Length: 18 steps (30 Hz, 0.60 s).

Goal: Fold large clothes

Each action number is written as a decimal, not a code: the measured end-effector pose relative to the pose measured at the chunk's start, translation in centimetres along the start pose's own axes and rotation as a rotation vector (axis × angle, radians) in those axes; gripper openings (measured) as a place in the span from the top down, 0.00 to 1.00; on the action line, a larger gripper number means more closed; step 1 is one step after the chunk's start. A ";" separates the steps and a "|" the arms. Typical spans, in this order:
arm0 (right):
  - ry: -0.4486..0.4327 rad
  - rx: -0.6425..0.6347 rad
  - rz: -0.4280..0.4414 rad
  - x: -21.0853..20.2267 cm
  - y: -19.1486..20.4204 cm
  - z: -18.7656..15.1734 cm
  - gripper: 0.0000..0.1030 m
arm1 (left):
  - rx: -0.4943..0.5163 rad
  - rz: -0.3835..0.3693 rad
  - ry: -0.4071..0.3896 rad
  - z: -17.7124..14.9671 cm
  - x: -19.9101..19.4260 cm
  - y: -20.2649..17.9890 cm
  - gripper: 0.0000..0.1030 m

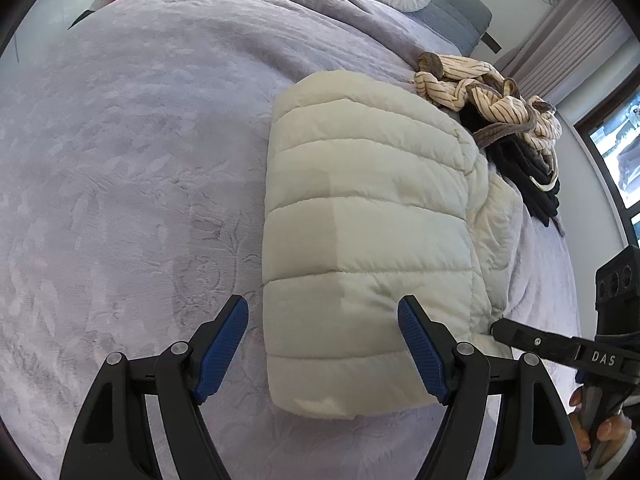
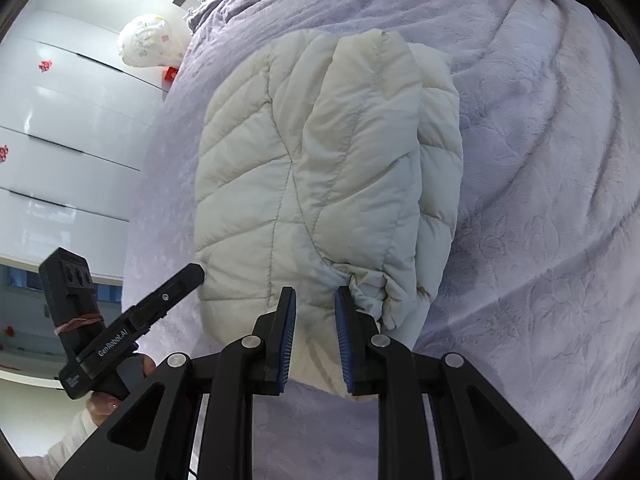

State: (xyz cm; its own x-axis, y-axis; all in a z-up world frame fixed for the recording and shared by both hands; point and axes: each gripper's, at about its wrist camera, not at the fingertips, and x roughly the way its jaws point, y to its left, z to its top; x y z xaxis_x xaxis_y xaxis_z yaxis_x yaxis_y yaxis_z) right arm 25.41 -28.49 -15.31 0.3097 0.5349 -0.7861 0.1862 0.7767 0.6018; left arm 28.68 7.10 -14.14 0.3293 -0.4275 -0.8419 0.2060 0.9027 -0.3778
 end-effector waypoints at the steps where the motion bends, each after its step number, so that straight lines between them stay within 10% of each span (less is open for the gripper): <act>1: -0.001 0.001 0.000 -0.5 0.1 0.0 0.78 | 0.007 0.008 0.000 0.0 -0.5 -0.2 0.24; 6: -0.001 -0.002 -0.024 -2.6 1.0 -0.5 0.78 | 0.050 0.064 -0.006 -0.7 -3.3 -1.3 0.24; 10: -0.014 -0.007 -0.077 -4.3 1.9 -1.3 0.49 | 0.059 0.102 0.009 -1.8 -5.4 -1.9 0.24; 13: -0.024 -0.021 -0.120 -5.6 2.7 -1.9 0.48 | 0.064 0.139 0.004 -2.6 -7.0 -2.3 0.24; 18: -0.032 -0.042 -0.187 -7.4 4.2 -3.0 0.25 | 0.064 0.164 0.007 -3.5 -9.5 -3.0 0.00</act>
State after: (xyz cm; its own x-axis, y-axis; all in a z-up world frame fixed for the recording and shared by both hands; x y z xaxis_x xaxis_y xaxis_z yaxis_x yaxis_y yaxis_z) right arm 21.09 -28.18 -7.33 0.3033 0.3698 -0.8782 0.2042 0.8750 0.4390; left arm 21.70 8.59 -6.33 0.3566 -0.2742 -0.8931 0.2088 0.9552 -0.2099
